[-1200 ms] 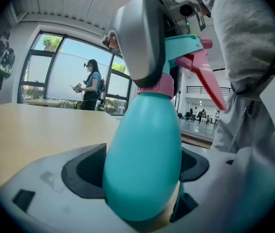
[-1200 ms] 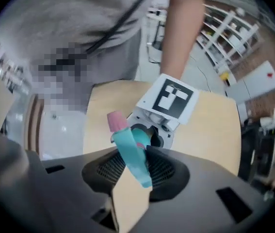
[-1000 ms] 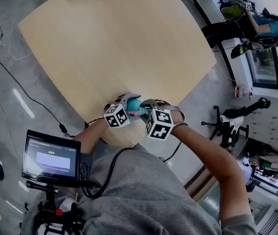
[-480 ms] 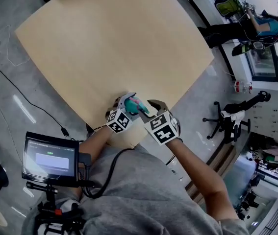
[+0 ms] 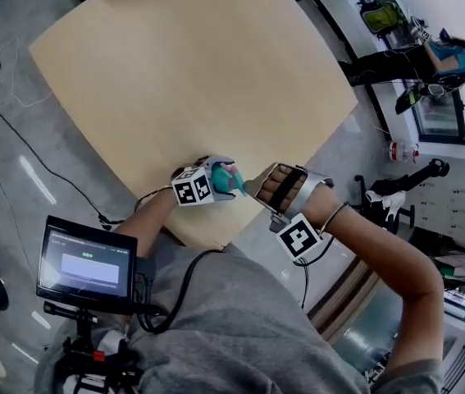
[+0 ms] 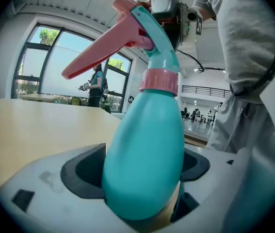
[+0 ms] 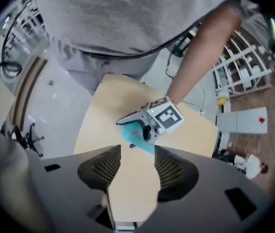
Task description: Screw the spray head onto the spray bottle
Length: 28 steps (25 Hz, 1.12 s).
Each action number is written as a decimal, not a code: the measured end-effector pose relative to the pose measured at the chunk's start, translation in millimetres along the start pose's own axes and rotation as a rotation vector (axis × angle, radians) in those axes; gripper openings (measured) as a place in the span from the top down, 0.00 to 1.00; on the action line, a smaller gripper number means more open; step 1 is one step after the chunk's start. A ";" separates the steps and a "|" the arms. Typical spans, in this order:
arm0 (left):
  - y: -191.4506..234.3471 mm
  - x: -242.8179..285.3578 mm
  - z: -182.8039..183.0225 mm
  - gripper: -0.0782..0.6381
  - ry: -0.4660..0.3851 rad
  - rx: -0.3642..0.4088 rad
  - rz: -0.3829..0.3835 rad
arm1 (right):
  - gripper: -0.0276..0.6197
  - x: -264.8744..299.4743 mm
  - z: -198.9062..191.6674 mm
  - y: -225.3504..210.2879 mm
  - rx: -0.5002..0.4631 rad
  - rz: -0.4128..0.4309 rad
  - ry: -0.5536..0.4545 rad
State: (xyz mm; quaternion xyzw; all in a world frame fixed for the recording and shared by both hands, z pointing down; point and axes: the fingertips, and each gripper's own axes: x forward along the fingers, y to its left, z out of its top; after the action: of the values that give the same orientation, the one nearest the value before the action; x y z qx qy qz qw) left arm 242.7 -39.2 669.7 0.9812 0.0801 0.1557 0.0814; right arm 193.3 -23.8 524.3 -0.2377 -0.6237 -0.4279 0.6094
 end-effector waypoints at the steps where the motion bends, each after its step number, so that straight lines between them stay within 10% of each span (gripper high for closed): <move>1: 0.1 -0.1 0.8 0.35 0.001 0.001 -0.005 | 0.65 6.4 0.5 -0.1 -0.089 0.003 0.003; 5: 2.3 1.7 5.1 0.35 0.005 0.003 -0.012 | 0.65 34.8 -5.4 1.9 -0.345 0.031 0.025; 8: 1.4 2.4 6.5 0.35 0.002 0.004 -0.005 | 0.66 54.4 -2.8 6.2 -0.299 0.074 0.006; 15: 5.6 5.7 14.9 0.35 -0.033 -0.004 0.110 | 0.71 55.8 -8.3 -5.7 0.619 0.193 0.131; 21: 17.5 -0.3 15.4 0.35 -0.057 -0.055 0.427 | 0.80 50.3 -17.9 -10.2 1.503 0.200 0.148; 25: 25.6 -12.3 10.0 0.35 -0.052 -0.109 0.615 | 0.80 49.4 -18.6 -21.8 1.777 0.176 0.104; 28: 21.8 -7.0 7.9 0.35 -0.053 -0.105 0.569 | 0.80 46.2 -15.5 -22.0 1.855 0.193 0.030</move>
State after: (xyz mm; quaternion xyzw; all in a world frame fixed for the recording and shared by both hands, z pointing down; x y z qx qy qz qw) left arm 241.5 -62.8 664.2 0.9624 -0.2086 0.1506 0.0871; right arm 177.3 -58.4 561.8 0.2987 -0.6858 0.2908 0.5965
